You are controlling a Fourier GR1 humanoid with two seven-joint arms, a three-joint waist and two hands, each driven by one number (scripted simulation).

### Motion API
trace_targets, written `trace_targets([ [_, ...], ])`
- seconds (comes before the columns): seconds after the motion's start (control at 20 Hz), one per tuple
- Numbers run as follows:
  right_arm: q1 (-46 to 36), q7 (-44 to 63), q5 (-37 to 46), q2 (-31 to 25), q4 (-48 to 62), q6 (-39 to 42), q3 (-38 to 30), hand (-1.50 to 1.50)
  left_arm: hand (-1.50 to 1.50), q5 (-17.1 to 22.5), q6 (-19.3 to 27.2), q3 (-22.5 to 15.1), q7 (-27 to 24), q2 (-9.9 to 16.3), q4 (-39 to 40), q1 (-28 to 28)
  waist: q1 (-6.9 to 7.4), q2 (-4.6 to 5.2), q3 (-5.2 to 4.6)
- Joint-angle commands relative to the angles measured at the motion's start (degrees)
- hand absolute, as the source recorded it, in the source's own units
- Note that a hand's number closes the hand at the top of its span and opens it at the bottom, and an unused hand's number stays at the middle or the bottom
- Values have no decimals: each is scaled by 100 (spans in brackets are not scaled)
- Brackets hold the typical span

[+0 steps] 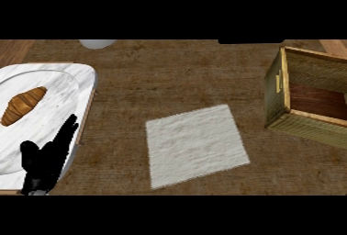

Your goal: Pick the cupcake from the placemat and place it in the basket

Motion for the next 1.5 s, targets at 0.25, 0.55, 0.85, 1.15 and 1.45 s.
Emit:
trace_targets([
  [0.25, 562, -675, -380, -74, 351, -239, -418, 150, 0, 85, -105, -56, 390, -160, 695, 314, 14, 81, -119],
  [0.55, 1352, -1018, 313, -595, 553, 81, -44, 150, 0, 35, -82, -33, 412, -193, 743, 305, -43, 87, -123],
  [0.85, 1577, -1629, 12, -1050, 614, 117, -418, -150, 0, 60, -96, -34, 784, -151, 374, 287, -12, 62, -114],
  [1.15, 1518, -1553, -303, -1218, 506, -21, -925, -150, 0, -30, -105, 97, 391, -191, 795, 233, -76, 54, -124],
  [1.45, 1401, -1304, -562, -1487, 631, -153, -1491, -150, 0, 66, -235, 113, 487, -179, 598, 305, -35, 54, -122],
])
